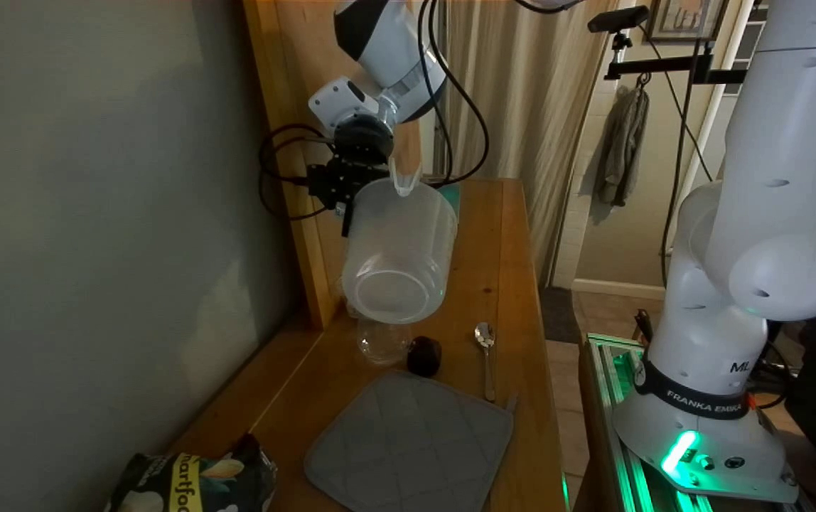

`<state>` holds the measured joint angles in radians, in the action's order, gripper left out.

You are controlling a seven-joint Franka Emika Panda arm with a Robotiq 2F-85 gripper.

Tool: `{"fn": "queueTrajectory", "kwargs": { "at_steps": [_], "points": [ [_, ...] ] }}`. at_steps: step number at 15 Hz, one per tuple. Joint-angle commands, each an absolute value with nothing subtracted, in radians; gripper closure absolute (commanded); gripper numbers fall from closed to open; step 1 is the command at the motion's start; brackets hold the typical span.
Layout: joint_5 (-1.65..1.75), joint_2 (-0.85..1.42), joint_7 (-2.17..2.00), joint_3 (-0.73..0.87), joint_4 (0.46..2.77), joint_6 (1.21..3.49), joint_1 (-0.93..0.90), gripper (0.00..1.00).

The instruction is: Pour the contents of the plastic jar into the glass cup

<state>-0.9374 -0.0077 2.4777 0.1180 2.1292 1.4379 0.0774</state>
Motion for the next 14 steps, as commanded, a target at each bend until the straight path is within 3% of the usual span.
{"fn": "queueTrajectory", "kwargs": {
  "at_steps": [1,14],
  "points": [
    [-0.952,0.03,2.445,0.128,2.086,1.442,0.103,0.99],
    [-0.936,0.015,2.43,0.119,2.098,1.485,0.094,0.99]
  ]
}}
